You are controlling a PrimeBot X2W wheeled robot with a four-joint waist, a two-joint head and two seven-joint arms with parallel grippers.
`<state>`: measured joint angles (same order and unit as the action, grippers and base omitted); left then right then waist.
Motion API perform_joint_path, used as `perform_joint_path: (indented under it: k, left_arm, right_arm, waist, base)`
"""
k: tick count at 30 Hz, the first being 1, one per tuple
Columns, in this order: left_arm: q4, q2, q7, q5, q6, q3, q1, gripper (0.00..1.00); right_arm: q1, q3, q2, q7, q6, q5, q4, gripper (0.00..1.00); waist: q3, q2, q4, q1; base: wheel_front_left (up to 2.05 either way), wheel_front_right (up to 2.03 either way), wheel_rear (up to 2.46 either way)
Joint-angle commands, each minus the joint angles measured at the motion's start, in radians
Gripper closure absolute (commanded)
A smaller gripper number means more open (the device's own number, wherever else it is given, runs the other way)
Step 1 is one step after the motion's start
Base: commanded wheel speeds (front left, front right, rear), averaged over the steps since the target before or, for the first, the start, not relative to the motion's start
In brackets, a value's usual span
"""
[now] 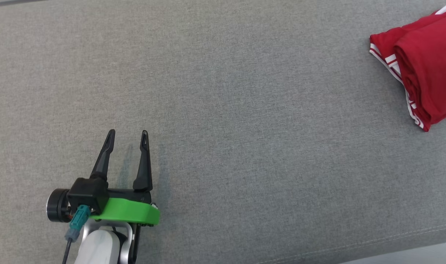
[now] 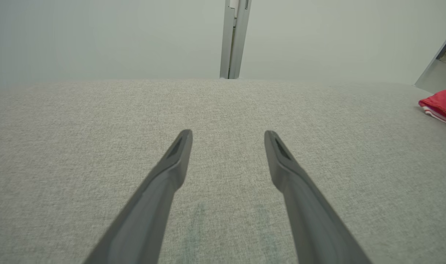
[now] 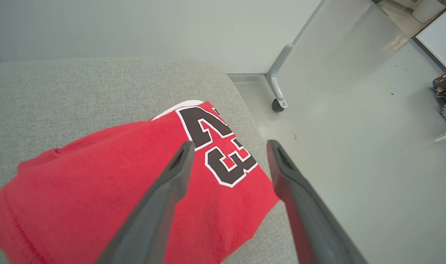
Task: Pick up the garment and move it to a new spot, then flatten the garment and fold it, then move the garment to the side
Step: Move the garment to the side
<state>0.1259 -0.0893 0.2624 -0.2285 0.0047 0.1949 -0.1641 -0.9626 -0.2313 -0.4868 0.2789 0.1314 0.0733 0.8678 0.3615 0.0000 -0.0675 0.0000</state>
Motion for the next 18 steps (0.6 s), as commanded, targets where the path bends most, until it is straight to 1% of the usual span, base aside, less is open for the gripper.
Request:
perform_joint_path:
  k: [1,6,14,18]
  left_arm:
    - [0.002,-0.006,0.003,-0.004,0.004,0.000,0.005,0.00]
    - [0.006,-0.002,0.003,-0.018,0.008,-0.015,-0.010,0.00]
    - [0.043,-0.001,0.003,-0.040,0.021,-0.093,-0.053,0.00]
    - [0.071,0.005,0.003,-0.050,0.031,-0.136,-0.038,0.00]
  right_arm:
    - [0.006,0.000,0.016,-0.024,-0.002,-0.005,-0.002,0.00]
    - [0.015,0.044,0.067,-0.107,-0.002,-0.055,-0.024,0.00]
    - [0.082,0.262,0.129,-0.233,-0.002,-0.167,-0.095,0.00]
    - [0.125,0.340,0.162,-0.294,-0.002,-0.208,-0.128,0.00]
  waist:
    - [-0.019,0.0000,-0.015,0.0000]
    - [-0.059,0.0000,-0.026,0.0000]
    - [-0.146,0.0000,-0.031,0.0000]
    - [-0.191,0.0000,-0.026,0.0000]
  base:
    - [0.00,0.00,0.00]
    - [0.00,0.00,0.00]
    - [0.00,0.00,0.00]
    - [0.00,0.00,0.00]
